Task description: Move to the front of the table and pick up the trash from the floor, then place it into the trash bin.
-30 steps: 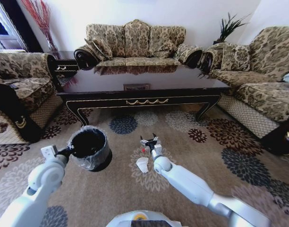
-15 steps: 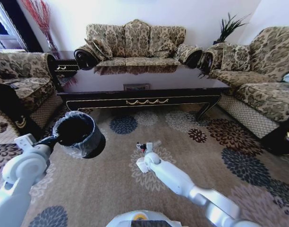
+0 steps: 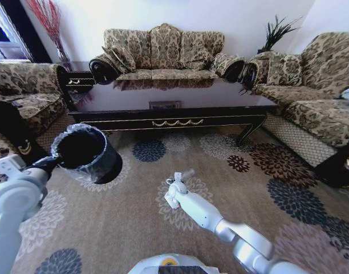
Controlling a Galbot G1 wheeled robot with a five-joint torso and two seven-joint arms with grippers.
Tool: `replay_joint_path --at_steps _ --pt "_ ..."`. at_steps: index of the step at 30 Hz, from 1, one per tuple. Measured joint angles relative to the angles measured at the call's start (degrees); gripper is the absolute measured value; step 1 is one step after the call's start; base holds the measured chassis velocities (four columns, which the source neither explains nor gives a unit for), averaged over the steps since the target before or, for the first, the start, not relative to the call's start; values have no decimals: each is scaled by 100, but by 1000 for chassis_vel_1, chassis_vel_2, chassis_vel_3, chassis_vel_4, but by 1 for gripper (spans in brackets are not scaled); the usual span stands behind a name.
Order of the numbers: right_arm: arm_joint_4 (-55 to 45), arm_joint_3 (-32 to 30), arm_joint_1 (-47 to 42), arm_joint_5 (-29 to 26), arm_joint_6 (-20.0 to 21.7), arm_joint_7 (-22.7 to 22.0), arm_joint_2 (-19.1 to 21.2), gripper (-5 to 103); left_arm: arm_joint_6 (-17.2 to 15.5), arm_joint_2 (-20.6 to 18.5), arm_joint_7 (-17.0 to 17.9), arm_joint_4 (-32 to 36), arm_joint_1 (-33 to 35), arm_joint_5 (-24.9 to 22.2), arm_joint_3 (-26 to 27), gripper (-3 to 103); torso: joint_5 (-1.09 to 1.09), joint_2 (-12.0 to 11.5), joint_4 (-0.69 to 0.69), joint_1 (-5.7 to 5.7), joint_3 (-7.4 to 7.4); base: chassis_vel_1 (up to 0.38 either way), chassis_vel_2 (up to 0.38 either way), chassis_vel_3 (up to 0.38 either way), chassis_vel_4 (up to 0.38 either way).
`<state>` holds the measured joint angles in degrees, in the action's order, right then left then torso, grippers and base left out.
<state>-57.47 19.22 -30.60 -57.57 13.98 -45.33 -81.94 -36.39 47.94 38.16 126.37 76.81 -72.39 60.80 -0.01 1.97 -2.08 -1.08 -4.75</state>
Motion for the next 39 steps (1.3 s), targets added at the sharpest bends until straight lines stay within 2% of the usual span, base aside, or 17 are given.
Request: replay_joint_path --at_steps 4,9,12,18,23,33,39 --pt "403 -201 158 56 -524 38 -135 100 -10 10 6 103 54 -1 3 4 0 0 0 0 0 0 0 0 0" --pt "967 -320 341 82 -810 200 -289 100 -20 26 41 205 80 7 -17 4 1 0 0 0 0 0 0 0 0" --pt "1575 -372 504 105 -964 462 -444 100 -27 75 64 305 133 15 -18 4 1 0 0 0 0 0 0 0 0" --pt "2384 -665 755 257 -1162 916 -779 100 -31 180 95 378 218 55 -13 4 1 -1 1 0 0 0 0 0 0" --pt "2873 -960 1001 392 -1253 1231 -903 100 -35 212 109 439 244 62 6 4 1 0 1 0 0 0 0 0 0" --pt "3171 -1252 992 639 -1257 1430 -867 100 -37 193 100 525 252 17 118 4 1 0 0 0 0 0 0 0 0" --pt "3267 -1315 831 862 -1444 1629 -986 100 -42 312 110 720 392 22 132 4 1 0 0 0 0 0 0 0 0"
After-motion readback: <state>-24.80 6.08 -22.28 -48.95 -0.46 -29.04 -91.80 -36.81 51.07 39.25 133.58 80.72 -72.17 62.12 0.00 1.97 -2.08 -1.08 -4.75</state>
